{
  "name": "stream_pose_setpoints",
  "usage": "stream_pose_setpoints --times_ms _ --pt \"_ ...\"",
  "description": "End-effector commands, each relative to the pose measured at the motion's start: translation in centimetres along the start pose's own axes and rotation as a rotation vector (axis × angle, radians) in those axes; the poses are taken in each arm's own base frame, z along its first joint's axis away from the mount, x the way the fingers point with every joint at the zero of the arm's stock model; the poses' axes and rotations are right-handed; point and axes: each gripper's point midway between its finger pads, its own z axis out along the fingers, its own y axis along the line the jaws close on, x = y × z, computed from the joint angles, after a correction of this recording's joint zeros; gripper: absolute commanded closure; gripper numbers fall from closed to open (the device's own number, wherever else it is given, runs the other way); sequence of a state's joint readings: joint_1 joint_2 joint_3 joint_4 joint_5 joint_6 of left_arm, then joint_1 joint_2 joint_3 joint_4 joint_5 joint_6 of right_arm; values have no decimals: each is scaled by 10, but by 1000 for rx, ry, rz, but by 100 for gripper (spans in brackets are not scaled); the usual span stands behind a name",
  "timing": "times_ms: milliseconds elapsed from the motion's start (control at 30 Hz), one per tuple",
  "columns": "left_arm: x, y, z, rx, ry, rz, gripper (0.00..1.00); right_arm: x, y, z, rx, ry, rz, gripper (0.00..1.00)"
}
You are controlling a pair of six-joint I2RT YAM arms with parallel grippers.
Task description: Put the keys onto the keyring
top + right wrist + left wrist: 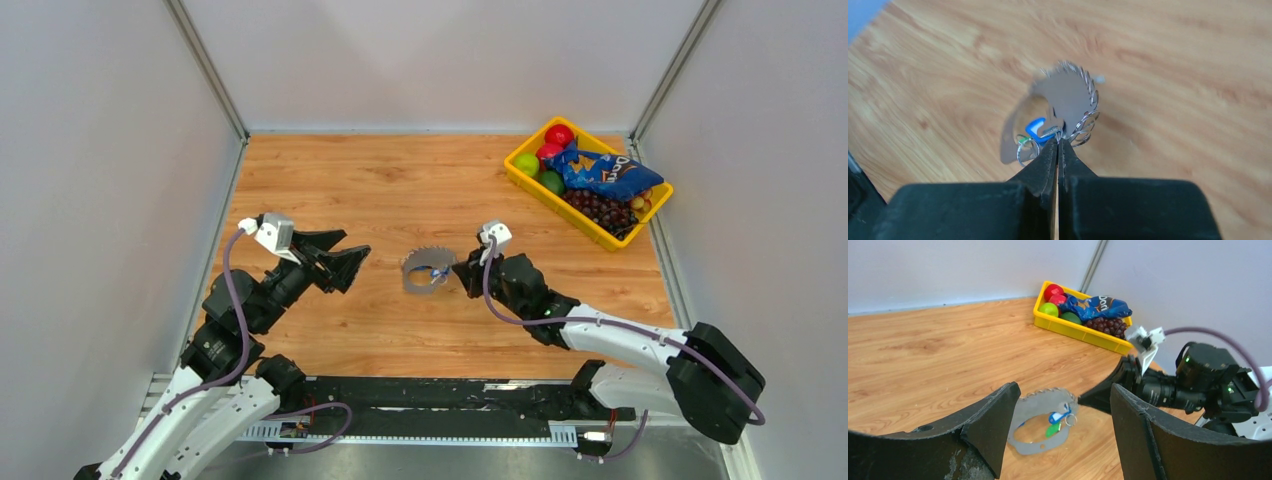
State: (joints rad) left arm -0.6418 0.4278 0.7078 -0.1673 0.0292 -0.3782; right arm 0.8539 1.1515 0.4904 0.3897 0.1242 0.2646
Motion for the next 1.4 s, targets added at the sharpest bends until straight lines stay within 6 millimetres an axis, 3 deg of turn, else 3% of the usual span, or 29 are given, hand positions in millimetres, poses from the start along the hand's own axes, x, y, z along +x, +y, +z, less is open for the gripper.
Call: stream_pose_setpoints --times_ms 0,233,467,733,900,1133,1200,1233,1367 --pt "-7 -7 3 32 -22 9 22 37 -25 -19 116 85 86 100" --pt "-7 -9 6 42 -19 0 22 68 -34 -31 173 159 207 100" --pt "-2 -7 8 34 -2 -7 22 97 -42 -21 239 257 251 99" --pt "7 -1 8 10 29 -7 21 111 -50 -6 304 312 257 60" --pt "8 1 8 -1 31 -2 20 84 -53 -8 322 244 224 46" --pt "5 0 11 -4 40 7 18 14 -49 -13 324 108 133 37" --pt "5 1 12 -11 51 15 13 -3 -48 -15 317 87 85 27" --pt "8 3 13 -18 67 23 5 -12 -47 -17 318 74 69 23" --pt "4 5 14 -35 80 48 0 -48 -46 -27 327 5 27 1"
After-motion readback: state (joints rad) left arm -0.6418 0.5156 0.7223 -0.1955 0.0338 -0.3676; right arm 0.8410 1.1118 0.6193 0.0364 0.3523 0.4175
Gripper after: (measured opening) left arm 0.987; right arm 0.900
